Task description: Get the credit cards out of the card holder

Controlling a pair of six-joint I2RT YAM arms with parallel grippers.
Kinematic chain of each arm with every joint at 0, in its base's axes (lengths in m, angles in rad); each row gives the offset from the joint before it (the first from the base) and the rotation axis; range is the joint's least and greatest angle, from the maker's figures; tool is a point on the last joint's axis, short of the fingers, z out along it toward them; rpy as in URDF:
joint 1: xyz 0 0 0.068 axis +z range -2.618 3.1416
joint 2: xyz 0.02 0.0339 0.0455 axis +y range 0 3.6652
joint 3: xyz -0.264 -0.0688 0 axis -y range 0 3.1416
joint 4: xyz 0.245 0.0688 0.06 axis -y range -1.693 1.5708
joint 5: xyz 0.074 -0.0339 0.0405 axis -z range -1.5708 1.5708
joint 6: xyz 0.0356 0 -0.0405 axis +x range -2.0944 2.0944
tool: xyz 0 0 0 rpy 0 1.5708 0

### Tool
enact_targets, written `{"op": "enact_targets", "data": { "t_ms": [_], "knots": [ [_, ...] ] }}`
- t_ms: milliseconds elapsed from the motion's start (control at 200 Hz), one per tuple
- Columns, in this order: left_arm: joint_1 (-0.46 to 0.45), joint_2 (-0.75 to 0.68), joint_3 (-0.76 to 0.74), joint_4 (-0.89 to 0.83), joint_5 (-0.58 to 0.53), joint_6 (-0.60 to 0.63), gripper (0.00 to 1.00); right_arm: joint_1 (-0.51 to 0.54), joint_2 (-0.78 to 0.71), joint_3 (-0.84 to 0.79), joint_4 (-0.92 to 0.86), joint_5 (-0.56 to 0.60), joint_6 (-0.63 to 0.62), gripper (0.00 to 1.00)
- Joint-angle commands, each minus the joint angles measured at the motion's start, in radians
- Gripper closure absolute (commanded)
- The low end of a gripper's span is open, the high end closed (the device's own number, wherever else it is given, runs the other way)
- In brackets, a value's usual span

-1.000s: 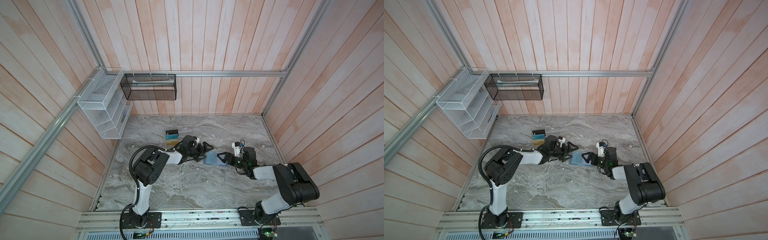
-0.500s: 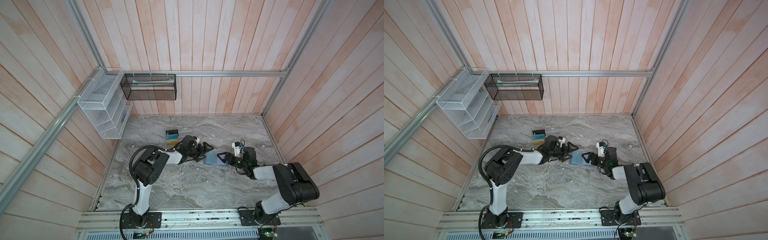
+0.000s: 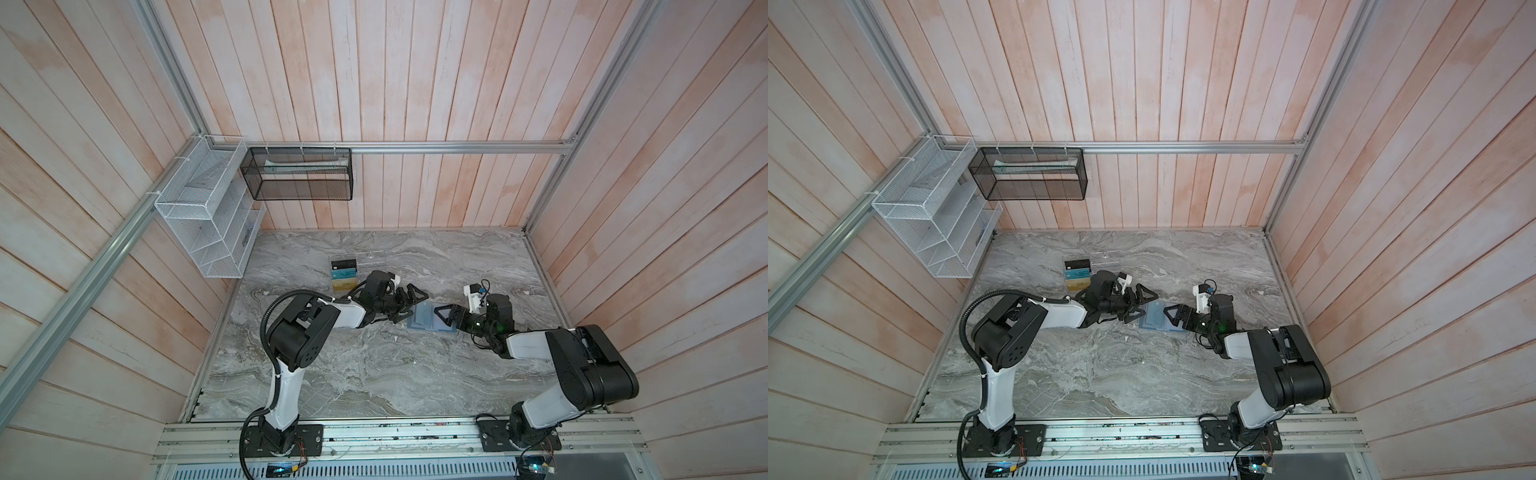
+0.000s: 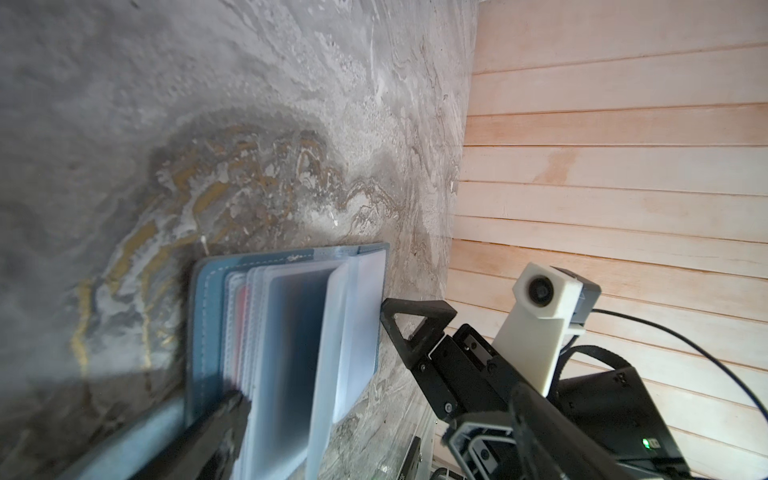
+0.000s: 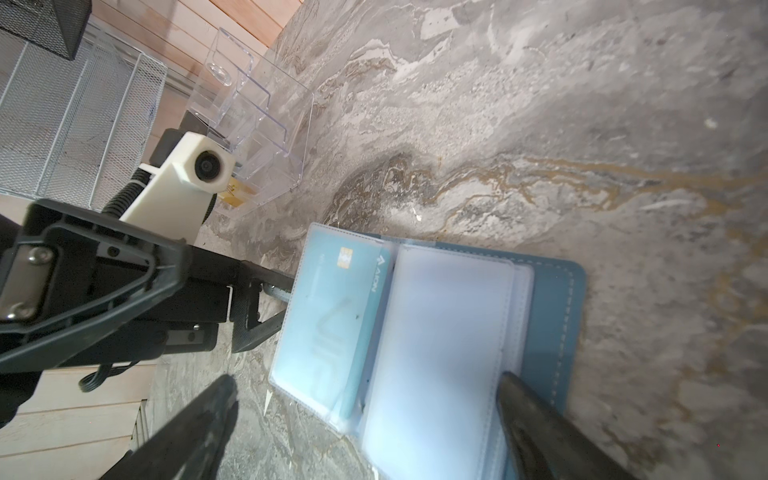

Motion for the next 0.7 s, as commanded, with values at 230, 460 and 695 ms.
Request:
{"op": "enact_targets", "data": {
  "t_ms": [230,460,695],
  "knots": [
    [-0.018,0.033,0.028,0.014,0.026,-0.037,0.00,-0.005,0.027,-0.023,-0.019,-0.014,0.009,0.02],
    [-0.030,0.046,0.034,0.061,0.039,-0.086,0.00,-0.005,0.027,-0.028,-0.009,-0.018,0.016,0.02],
    [-0.036,0.051,0.027,0.074,0.038,-0.096,0.00,-0.012,-0.004,-0.031,-0.031,-0.011,0.005,0.02]
  ]
}}
